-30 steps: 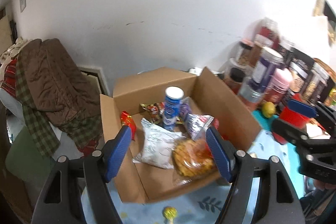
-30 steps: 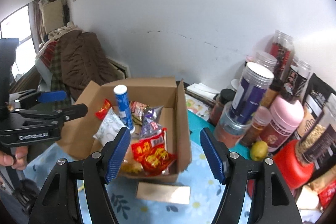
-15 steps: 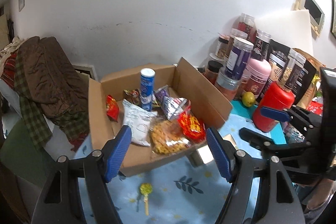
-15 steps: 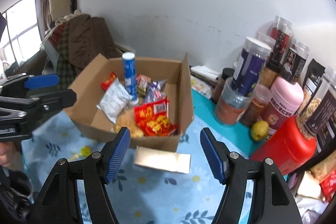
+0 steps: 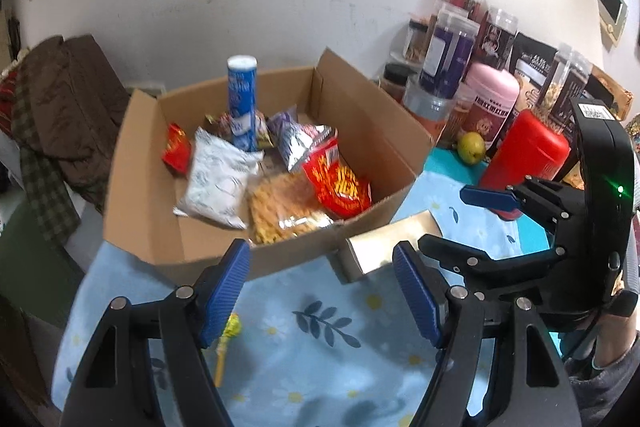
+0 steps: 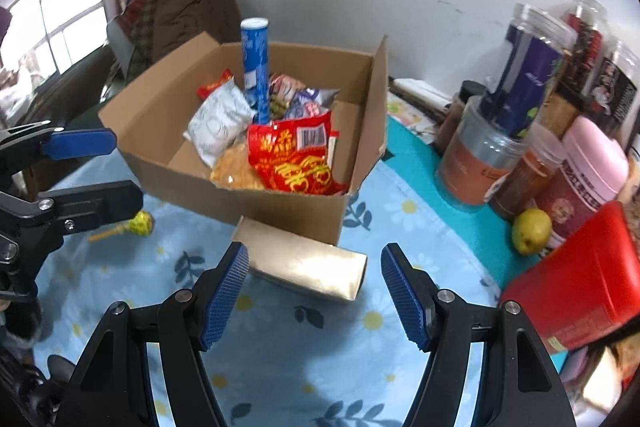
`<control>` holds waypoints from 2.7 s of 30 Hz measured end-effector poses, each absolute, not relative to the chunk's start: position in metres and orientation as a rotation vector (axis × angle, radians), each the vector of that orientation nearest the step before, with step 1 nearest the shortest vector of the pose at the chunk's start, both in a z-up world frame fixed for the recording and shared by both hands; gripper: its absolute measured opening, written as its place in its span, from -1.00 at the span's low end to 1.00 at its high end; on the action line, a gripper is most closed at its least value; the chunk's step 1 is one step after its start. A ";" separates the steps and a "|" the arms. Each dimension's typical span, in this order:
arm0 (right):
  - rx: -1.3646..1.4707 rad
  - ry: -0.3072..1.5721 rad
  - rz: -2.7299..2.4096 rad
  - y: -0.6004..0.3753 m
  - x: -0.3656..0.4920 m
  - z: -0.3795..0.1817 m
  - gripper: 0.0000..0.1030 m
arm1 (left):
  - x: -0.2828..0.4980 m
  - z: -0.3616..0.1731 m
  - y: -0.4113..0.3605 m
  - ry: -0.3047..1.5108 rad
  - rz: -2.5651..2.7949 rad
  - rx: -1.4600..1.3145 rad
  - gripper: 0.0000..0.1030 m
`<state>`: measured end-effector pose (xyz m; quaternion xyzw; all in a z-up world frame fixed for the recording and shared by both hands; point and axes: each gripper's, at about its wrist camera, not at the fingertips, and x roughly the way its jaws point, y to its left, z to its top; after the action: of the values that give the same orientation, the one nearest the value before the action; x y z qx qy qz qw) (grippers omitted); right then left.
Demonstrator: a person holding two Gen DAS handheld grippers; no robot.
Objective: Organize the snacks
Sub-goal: 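Move both tools back from the box toward the Dove box and lollipop, then grasp the gold Dove box with the right tool while the left tool grasps the yellow lollipop, then lift the Dove box and lollipop with both tools and carry them over the box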
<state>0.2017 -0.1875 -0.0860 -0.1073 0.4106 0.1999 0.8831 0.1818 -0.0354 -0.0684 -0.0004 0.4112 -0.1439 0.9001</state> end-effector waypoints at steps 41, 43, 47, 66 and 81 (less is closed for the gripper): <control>-0.187 1.131 0.523 -0.147 0.171 -0.137 -0.23 | 0.178 -0.148 0.036 0.978 -0.228 -0.056 0.43; -0.173 1.147 0.510 -0.145 0.169 -0.141 -0.23 | 0.181 -0.153 0.037 0.963 -0.222 -0.048 0.38; -0.183 1.152 0.497 -0.145 0.164 -0.146 -0.23 | 0.190 -0.166 0.038 1.008 -0.223 -0.049 -0.28; -0.138 1.157 0.379 -0.155 0.125 -0.156 -0.25 | 0.127 -0.163 -0.001 1.077 -0.452 0.003 -0.54; -0.156 1.152 0.281 -0.175 0.037 -0.153 -0.25 | 0.062 -0.162 -0.034 1.134 -0.586 0.062 -0.53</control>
<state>0.0369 -0.1747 -0.1530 -0.0736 0.5421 0.1325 0.8266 0.0621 -0.0337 -0.1624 0.0291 0.5294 -0.2736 0.8025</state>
